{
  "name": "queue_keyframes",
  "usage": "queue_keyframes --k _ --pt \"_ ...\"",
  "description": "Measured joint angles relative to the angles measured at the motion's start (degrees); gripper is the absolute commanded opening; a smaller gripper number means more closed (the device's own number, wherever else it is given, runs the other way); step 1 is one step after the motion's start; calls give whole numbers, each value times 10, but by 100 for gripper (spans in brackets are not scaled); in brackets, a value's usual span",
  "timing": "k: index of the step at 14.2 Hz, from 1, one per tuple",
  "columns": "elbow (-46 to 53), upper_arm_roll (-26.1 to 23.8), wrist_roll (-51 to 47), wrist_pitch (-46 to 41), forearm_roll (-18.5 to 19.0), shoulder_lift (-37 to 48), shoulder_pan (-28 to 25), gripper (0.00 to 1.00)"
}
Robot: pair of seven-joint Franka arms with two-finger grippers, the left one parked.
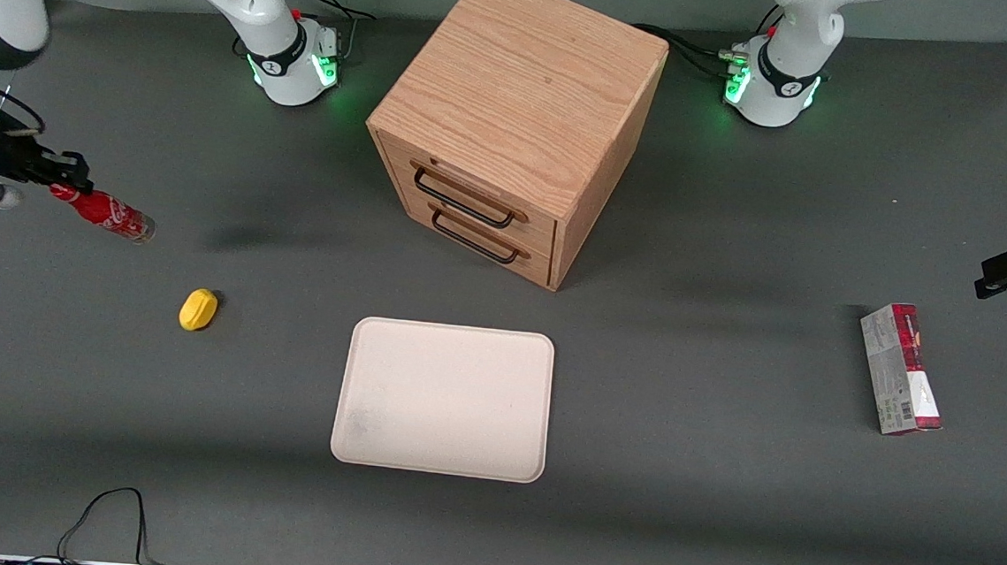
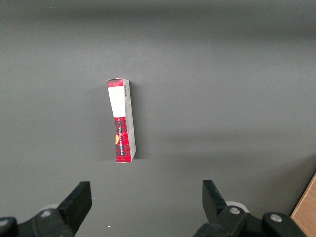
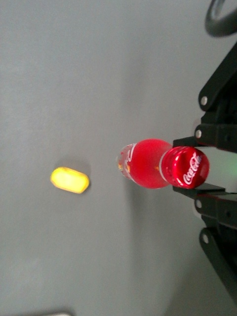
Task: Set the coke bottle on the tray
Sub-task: 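Carry the held bottle with the right gripper to the cream tray's corner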
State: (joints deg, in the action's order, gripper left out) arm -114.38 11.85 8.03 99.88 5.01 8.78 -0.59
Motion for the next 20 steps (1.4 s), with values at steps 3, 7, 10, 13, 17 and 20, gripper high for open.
queue_keyframes --k 3,7,10,13,17,20 --pt "182 -32 -51 -111 -36 -92 -5 0" --pt "402 -87 -156 -200 -51 -265 -9 0" --pt "506 -143 -252 -203 -51 -369 -15 0" --pt "566 -181 -318 -171 -51 -439 -27 0" --pt "582 -184 -377 -82 -33 -502 -78 0" --pt "584 -184 -423 -5 -11 -549 -111 0"
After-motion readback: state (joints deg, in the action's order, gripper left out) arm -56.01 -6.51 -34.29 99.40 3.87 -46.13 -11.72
